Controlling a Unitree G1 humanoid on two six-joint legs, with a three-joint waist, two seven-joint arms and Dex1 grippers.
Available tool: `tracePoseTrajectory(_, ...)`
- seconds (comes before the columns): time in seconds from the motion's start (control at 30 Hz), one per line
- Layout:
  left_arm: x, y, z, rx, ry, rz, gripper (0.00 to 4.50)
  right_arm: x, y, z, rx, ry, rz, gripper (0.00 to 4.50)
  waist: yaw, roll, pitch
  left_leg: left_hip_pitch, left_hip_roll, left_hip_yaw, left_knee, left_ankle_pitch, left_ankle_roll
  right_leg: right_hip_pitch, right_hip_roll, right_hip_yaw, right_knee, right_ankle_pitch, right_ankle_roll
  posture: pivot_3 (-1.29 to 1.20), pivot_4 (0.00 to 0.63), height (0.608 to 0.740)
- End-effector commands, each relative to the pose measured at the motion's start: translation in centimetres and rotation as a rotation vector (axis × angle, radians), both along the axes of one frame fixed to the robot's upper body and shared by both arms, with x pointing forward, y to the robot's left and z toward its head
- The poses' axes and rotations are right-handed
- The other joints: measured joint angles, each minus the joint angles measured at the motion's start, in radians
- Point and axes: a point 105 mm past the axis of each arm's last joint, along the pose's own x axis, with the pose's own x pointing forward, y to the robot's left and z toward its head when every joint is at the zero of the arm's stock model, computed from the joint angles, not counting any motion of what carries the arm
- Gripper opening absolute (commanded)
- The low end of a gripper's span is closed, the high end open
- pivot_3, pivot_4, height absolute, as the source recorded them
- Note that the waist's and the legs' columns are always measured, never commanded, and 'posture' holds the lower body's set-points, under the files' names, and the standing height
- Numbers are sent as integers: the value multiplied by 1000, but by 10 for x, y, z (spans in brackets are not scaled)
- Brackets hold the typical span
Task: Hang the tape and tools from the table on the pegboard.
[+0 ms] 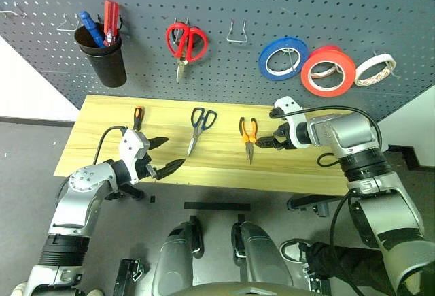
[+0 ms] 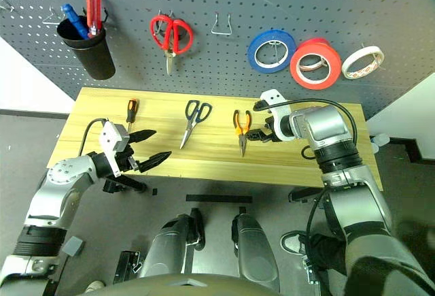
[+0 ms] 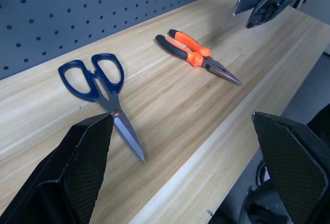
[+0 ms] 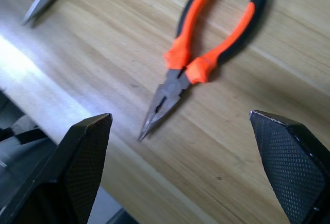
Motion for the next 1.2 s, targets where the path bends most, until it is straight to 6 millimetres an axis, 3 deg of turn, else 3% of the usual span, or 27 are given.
tracePoseTrajectory(0.03,0,1,8,-4,-42,3,4500,7,-1,11,-2,-46,-14,4462,0,0,0,0,0,0,0,0,0,0,0,0,0,0,0,6,210,740)
tracePoseTrajectory(1.2,-1,4,7,0,-32,-2,4500,9,-3,10,14,-40,-47,4462,0,0,0,0,0,0,0,0,0,0,0,0,0,0,0,1,216,740)
